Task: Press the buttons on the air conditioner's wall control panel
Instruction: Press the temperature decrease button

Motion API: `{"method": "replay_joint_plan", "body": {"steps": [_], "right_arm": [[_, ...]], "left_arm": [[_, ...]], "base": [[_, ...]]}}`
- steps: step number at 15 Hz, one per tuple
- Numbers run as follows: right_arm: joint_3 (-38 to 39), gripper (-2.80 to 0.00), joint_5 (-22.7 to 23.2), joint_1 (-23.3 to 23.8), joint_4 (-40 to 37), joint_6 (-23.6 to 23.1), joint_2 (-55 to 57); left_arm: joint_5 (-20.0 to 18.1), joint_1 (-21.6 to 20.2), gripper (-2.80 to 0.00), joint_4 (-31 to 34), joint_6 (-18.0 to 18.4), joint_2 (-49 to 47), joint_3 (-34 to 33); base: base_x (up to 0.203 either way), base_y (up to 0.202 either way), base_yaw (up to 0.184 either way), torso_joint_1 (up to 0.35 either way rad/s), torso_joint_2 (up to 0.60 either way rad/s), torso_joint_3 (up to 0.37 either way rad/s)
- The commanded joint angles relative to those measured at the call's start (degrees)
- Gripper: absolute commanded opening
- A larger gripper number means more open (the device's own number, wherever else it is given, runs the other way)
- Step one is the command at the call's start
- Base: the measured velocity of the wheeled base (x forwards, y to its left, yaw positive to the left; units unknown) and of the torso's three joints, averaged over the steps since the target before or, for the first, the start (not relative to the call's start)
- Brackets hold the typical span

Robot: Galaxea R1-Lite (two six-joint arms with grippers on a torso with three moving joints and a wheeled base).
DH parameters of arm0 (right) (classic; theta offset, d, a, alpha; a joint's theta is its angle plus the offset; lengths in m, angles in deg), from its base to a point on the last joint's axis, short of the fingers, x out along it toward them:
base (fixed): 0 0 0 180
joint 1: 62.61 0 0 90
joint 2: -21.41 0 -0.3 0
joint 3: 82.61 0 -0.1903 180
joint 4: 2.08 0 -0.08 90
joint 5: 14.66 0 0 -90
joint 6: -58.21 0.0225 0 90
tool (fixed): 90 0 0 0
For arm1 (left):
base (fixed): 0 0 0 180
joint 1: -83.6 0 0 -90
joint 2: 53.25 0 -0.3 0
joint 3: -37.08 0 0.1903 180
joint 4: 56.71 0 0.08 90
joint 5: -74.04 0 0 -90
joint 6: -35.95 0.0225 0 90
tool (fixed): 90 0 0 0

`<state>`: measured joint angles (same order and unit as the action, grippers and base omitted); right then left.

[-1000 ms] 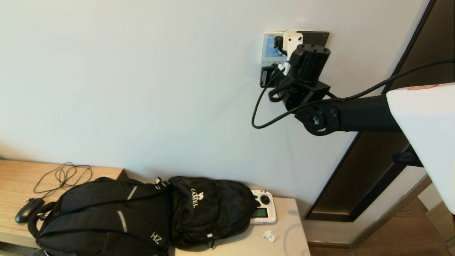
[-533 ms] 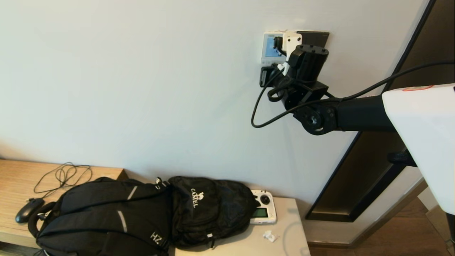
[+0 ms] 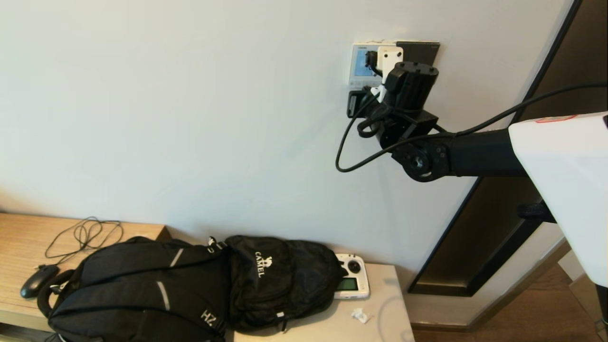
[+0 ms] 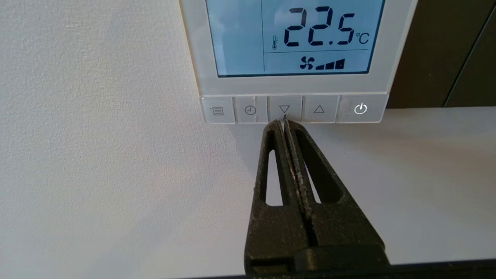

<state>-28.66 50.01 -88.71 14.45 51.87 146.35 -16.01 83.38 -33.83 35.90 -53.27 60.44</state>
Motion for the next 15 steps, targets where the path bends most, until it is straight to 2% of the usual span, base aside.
{"method": "replay_joint_plan", "body": {"steps": [1,15], "right_arm": [[0.6,-2.8,-0.2,-0.3,0.4,0.0,-0.4],[0.2,-2.8,-0.1,-0.2,0.1,-0.3,-0.2]], "left_arm": [[0.0,0.0,-2.8,0.0,0.0,0.0,0.0],[0.0,0.0,-2.8,0.0,0.0,0.1,0.0]], "base": [[0.0,0.0,0.0,0.0,0.0,0.0],[0.0,0.0,0.0,0.0,0.0,0.0]]}}
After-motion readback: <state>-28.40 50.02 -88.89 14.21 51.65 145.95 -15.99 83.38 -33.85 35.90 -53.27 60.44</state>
